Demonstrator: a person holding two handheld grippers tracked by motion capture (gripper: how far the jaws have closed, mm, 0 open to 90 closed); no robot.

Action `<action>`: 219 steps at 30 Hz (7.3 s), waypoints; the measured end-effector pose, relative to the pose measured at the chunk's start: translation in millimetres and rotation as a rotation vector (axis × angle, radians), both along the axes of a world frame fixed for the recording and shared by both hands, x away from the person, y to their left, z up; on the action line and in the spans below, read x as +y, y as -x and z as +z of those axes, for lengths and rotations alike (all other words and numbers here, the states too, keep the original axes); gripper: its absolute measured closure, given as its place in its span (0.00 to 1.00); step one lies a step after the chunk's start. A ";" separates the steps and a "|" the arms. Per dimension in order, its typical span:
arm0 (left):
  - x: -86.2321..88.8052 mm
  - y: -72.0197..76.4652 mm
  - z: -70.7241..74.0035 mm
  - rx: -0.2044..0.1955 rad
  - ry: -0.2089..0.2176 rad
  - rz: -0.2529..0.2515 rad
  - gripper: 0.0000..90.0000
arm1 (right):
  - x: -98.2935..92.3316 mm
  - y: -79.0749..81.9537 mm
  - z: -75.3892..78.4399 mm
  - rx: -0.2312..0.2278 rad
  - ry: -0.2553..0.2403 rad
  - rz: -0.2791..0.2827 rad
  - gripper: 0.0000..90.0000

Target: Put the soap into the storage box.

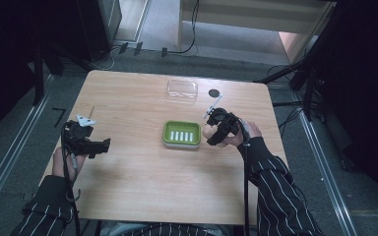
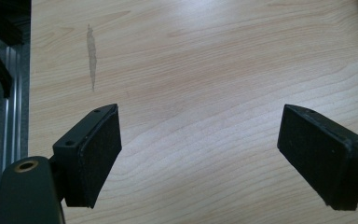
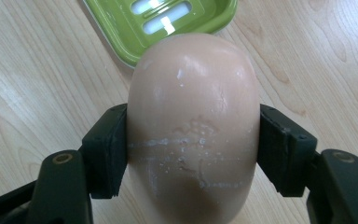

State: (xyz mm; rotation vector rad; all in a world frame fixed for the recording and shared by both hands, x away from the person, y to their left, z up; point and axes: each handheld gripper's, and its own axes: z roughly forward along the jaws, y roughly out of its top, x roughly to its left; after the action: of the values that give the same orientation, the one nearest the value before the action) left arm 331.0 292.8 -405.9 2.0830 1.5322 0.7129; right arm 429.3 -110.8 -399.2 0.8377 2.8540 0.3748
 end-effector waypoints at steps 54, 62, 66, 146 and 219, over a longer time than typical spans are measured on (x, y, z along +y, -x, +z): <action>1.5 0.0 -0.9 0.003 0.000 0.002 0.16 | 52.1 -24.7 2.5 -0.025 -0.010 0.151 0.37; 1.5 0.0 -0.8 0.003 0.000 0.001 0.16 | 57.9 -28.0 3.0 -0.030 -0.015 0.172 0.37; 1.4 -0.1 -1.0 0.004 0.000 0.000 0.16 | 61.4 -29.4 1.9 -0.024 -0.009 0.180 0.37; 2.5 0.2 -1.7 0.007 -0.002 0.003 0.16 | 95.4 -48.5 -45.8 0.013 -0.065 0.296 0.37; 1.7 1.2 -0.7 0.005 -0.001 -0.001 0.16 | 74.3 -26.9 2.0 -0.082 -0.115 0.171 0.14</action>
State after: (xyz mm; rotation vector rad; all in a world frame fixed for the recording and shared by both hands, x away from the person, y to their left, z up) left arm 329.8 294.5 -406.6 2.0877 1.5341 0.7092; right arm 456.2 -36.5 -397.2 0.5823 2.8578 0.5850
